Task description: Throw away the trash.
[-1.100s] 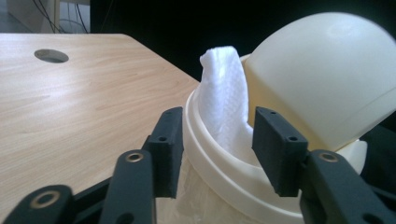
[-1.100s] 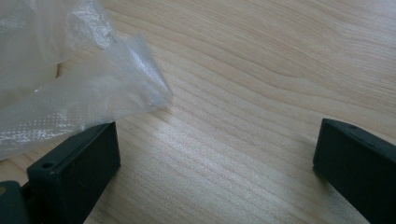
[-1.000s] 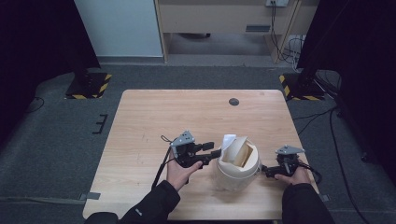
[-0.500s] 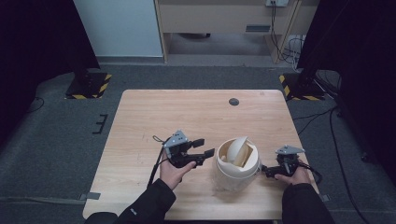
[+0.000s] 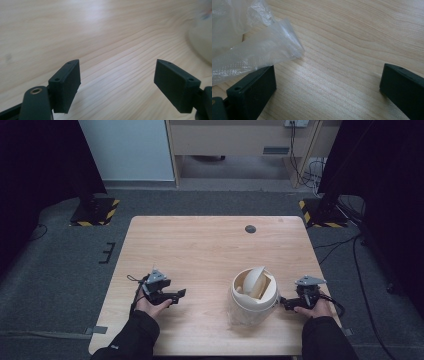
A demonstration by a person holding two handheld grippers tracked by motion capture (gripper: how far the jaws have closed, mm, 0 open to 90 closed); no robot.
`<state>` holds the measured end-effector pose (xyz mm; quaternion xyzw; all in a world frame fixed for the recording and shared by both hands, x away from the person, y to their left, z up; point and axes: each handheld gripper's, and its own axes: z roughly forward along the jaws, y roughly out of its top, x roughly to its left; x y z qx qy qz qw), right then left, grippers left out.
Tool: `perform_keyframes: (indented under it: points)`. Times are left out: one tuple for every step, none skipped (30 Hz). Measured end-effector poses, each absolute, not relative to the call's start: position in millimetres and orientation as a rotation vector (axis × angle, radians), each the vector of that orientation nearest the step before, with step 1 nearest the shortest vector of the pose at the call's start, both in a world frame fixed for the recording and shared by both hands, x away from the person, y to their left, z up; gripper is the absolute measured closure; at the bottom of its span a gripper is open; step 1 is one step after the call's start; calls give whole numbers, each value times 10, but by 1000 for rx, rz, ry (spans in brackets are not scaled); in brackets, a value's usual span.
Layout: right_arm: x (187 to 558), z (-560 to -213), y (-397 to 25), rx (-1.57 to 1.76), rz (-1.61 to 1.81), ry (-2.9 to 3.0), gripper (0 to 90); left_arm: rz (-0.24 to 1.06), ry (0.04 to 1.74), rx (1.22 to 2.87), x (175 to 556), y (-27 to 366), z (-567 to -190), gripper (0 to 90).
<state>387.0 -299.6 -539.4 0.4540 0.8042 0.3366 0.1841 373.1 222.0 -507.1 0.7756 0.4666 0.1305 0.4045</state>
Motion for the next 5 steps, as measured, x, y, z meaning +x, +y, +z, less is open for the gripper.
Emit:
perform_keyframes:
  points:
    - [3870,-5394,-2996,1280,949,2267,8,338,1210,1966,3741,2271,-5091,200]
    - [3870,-5394,-2996,1281,949,2267,7,346,1238,1970,3754,2315,-5113,194]
    - [3871,-5394,-2998,1280,947,2267,7,353,1256,1981,3764,2343,-5129,185]
    - [3872,-5394,-2998,1287,946,2262,8,367,1278,2002,3781,2379,-5157,178]
    - [3876,-5393,-3004,1300,941,2253,8,376,1290,2026,3795,2400,-5179,177]
